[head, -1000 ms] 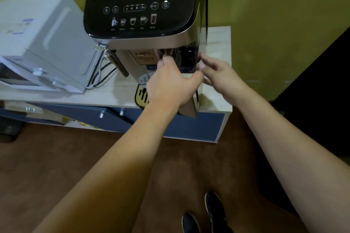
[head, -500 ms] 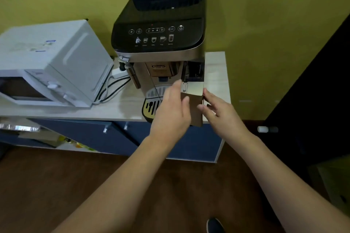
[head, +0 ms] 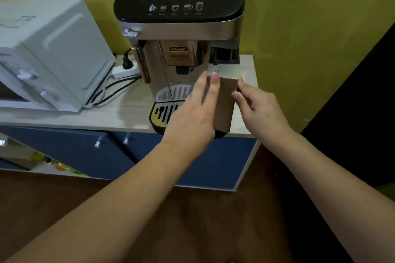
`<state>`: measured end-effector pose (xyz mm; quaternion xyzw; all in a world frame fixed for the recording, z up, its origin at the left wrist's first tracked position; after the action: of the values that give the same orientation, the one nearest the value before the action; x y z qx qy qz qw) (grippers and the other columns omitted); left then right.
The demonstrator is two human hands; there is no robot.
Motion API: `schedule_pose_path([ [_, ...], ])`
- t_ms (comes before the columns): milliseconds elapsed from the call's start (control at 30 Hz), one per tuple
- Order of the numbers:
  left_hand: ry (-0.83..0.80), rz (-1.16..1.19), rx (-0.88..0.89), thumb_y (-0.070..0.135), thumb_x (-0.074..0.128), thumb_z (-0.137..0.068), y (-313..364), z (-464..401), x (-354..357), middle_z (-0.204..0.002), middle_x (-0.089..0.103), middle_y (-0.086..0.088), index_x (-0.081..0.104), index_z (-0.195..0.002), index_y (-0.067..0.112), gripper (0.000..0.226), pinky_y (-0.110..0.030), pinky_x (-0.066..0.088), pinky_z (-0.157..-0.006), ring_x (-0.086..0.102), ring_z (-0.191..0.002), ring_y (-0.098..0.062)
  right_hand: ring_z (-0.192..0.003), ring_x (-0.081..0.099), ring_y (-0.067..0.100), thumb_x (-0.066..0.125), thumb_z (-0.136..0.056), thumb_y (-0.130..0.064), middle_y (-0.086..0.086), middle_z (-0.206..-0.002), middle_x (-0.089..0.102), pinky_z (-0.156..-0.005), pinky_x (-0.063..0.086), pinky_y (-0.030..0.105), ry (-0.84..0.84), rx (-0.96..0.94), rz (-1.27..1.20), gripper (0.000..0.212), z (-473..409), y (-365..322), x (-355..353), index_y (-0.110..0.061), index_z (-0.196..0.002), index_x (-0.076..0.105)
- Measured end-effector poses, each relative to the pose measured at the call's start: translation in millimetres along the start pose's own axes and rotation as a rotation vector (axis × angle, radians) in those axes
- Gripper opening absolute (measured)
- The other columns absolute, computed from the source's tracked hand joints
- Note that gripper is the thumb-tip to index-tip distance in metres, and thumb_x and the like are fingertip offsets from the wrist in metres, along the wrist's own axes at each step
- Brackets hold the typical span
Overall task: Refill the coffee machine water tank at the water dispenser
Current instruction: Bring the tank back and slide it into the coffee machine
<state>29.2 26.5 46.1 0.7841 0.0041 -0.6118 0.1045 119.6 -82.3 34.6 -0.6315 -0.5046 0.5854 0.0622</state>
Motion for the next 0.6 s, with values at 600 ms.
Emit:
schedule_pose_path([
  [600, -0.021, -0.206, -0.015, 0.014, 0.045, -0.096, -11.7, -80.3, 30.2, -0.153, 0.032, -0.017, 0.006, -0.157, 0.007, 0.072, -0.043, 0.051, -0.077, 0.058, -0.114, -0.035, -0.078, 0.042, 0.019, 0.040, -0.104, -0.025, 0.019, -0.099, 0.066, -0.058, 0.020, 0.025, 0.013, 0.037, 0.159, 0.037, -77.3, 23.7, 5.9, -0.007, -0.131, 0.055],
])
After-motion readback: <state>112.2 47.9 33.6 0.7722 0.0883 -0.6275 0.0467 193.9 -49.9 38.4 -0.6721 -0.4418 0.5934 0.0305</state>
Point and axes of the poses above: each hand's wrist, its own z-axis away from the middle knuckle, its own x-axis out of the palm, y = z × x, the point moved 7 cm from there along -z, towards the middle knuckle
